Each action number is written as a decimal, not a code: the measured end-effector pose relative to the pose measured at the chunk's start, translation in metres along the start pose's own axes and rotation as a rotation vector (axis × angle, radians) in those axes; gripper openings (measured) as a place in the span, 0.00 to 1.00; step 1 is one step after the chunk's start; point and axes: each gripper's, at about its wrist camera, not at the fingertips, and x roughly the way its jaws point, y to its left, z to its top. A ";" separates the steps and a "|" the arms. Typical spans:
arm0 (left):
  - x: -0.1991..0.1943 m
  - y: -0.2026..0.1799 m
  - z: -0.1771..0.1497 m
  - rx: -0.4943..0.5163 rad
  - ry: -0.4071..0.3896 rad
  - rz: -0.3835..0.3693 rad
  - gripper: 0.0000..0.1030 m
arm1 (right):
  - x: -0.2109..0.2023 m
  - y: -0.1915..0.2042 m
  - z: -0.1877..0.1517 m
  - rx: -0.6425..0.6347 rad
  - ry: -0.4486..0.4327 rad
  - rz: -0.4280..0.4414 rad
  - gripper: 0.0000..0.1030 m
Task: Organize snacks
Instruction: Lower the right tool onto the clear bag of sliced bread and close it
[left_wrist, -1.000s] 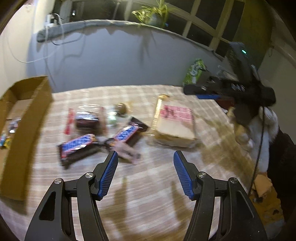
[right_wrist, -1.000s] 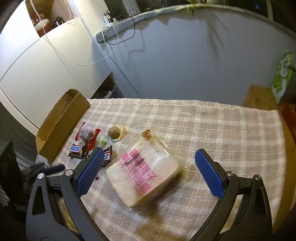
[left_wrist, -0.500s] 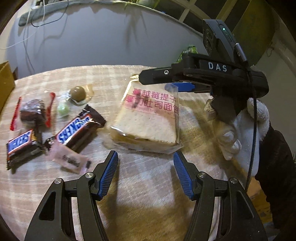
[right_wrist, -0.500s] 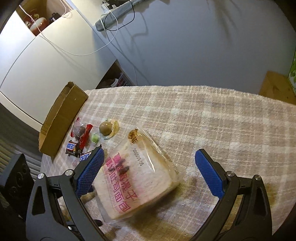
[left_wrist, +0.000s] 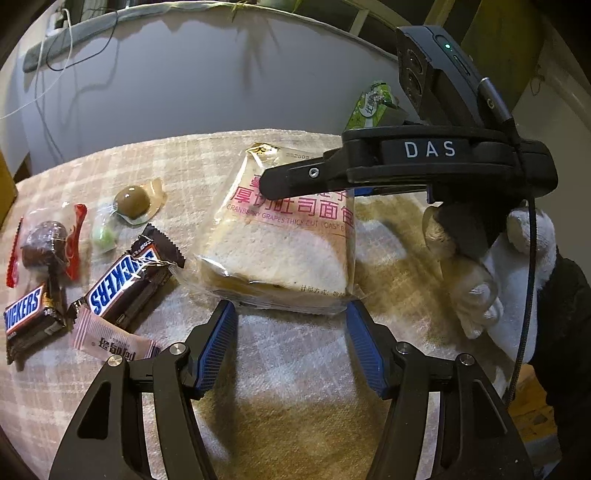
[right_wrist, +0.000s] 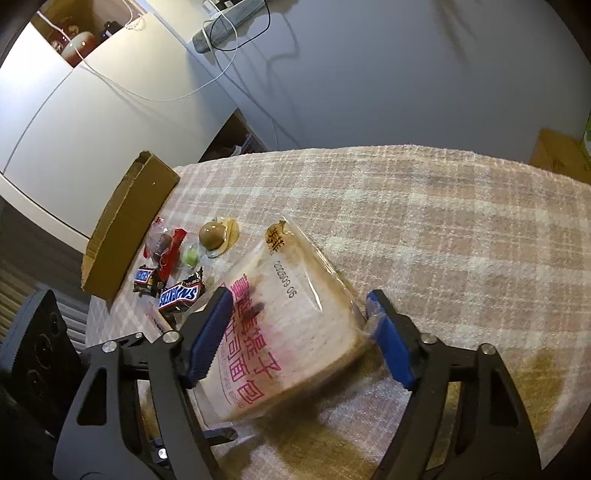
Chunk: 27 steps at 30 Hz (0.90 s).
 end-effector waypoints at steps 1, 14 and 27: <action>0.000 0.000 0.000 0.000 -0.002 -0.002 0.58 | -0.001 -0.001 -0.001 0.006 -0.001 0.002 0.70; -0.014 -0.009 -0.008 0.032 -0.027 0.001 0.42 | -0.018 0.006 -0.010 0.001 -0.039 -0.018 0.56; -0.004 0.014 -0.001 -0.038 -0.019 -0.028 0.44 | -0.023 0.008 -0.031 0.019 -0.028 -0.016 0.49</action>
